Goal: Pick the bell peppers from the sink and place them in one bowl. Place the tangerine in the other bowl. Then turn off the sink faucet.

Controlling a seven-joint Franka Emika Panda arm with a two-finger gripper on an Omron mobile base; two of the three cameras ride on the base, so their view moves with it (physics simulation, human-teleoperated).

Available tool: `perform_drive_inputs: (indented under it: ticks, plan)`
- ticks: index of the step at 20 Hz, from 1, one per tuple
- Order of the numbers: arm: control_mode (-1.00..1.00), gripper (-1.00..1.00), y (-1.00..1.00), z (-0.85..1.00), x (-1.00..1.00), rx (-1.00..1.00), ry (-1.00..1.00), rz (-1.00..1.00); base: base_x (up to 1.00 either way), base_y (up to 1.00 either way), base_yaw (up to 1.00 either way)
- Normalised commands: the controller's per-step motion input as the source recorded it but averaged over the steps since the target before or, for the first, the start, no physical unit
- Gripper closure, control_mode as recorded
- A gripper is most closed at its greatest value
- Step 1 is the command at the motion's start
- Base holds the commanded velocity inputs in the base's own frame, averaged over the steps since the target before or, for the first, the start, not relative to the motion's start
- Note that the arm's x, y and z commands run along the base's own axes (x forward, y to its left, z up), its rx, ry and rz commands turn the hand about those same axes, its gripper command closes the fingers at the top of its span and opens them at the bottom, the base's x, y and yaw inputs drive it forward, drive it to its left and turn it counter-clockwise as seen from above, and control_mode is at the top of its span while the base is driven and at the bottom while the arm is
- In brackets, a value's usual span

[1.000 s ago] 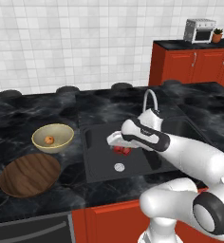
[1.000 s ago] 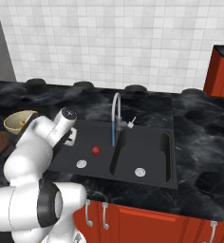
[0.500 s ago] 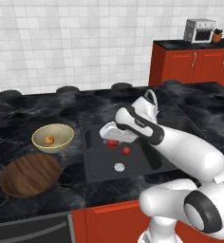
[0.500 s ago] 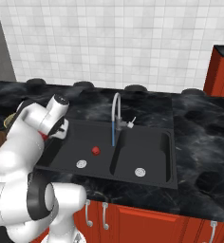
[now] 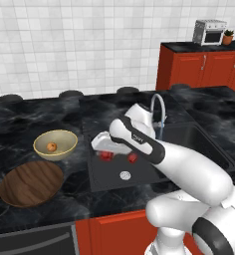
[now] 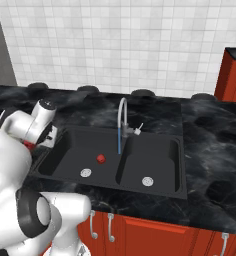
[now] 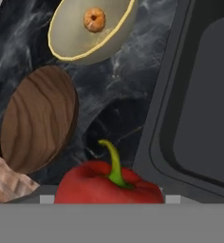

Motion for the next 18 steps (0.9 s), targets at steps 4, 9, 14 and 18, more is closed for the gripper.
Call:
perform_drive_inputs:
  ticks: [4, 9, 14, 18]
  plan:
    - [-1.00, 1.00, 0.48, 0.14, -0.16, 0.00, 0.00, 0.00, 0.00, 0.00, 0.00]
    - [-1.00, 1.00, 0.51, 0.03, -0.04, 0.00, 0.00, 0.00, 0.00, 0.00, 0.00]
    - [-1.00, 1.00, 0.49, 0.00, 0.00, -0.01, 0.03, 0.00, 0.00, 0.00, 0.00]
    - [-1.00, 1.00, 0.48, 0.00, 0.00, -0.04, 0.01, 0.00, 0.00, 0.00, 0.00]
